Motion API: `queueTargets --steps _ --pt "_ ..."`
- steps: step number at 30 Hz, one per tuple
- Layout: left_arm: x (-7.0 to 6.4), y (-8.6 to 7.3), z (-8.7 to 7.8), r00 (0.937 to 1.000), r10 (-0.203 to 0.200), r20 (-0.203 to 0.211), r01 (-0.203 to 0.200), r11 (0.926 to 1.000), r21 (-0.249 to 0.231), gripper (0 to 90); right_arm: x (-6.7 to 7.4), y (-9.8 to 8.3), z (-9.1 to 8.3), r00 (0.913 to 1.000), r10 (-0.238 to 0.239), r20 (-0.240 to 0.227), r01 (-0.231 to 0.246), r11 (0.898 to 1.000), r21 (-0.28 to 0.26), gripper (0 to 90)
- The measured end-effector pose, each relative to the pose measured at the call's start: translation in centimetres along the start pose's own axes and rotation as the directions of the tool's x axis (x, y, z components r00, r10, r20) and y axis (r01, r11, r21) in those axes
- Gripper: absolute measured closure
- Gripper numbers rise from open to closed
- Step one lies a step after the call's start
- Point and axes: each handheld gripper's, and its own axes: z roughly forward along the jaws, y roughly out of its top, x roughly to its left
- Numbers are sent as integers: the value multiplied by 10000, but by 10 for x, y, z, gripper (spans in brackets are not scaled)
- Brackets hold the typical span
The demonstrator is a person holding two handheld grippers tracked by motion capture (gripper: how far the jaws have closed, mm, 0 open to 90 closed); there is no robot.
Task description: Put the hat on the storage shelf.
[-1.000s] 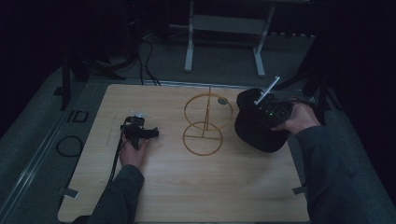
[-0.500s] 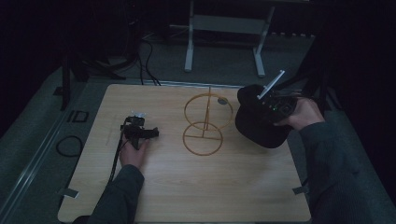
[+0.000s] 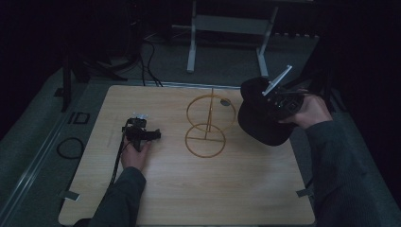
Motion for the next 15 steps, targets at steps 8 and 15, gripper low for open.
queueTargets --steps 8,15 --pt "0 0 0 10000 -4 -1 4 10000 -8 0 3 4 -8 9999 -114 1 114 9998 -168 794" --pt "0 0 0 10000 -6 1 6 10000 -10 0 3 3 -16 9998 -181 27 181 9994 -280 794"
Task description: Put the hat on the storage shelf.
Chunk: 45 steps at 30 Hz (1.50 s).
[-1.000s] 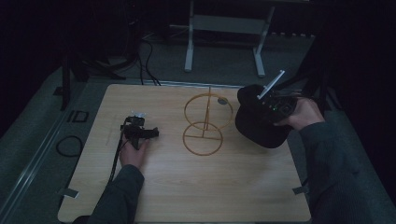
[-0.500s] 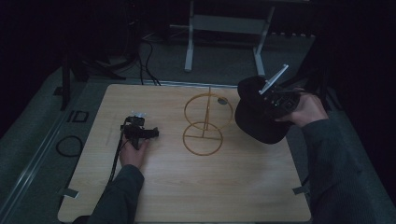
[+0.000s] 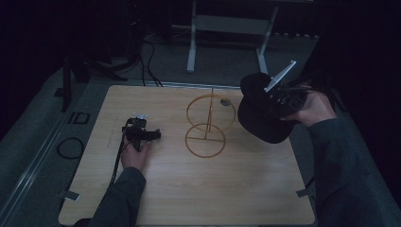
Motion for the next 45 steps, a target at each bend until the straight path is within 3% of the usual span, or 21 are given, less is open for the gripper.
queueTargets --steps 26,45 --pt "0 0 0 10000 2 1 -2 10000 5 0 18 23 -18 9955 -932 -192 927 9954 -249 792" --pt "0 0 0 10000 4 1 -4 10000 7 0 35 47 -20 9843 -1705 -468 1689 9850 -353 791"
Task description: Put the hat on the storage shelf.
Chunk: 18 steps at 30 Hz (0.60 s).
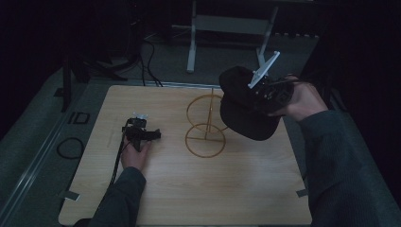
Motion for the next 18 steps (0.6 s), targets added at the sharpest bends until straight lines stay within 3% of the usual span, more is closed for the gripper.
queueTargets --steps 18 --pt "0 0 0 10000 -2 1 2 10000 -1 0 18 26 1 9960 -869 -215 865 9961 -165 789"
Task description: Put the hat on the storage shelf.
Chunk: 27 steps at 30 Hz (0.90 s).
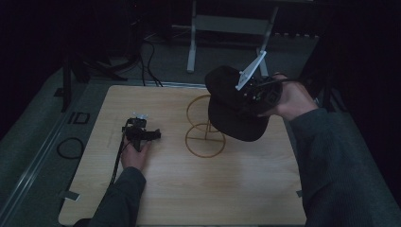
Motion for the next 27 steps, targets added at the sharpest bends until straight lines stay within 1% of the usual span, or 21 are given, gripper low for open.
queueTargets --steps 14,17,27 --pt "0 0 0 10000 -2 0 2 10000 -2 0 6 17 9 9990 -409 -180 407 9991 -98 788" --pt "0 0 0 10000 0 1 0 10000 -1 0 8 22 13 9983 -538 -202 539 9985 34 788" --pt "0 0 0 10000 3 1 -3 10000 2 0 13 35 21 9966 -724 -396 727 9973 50 786"
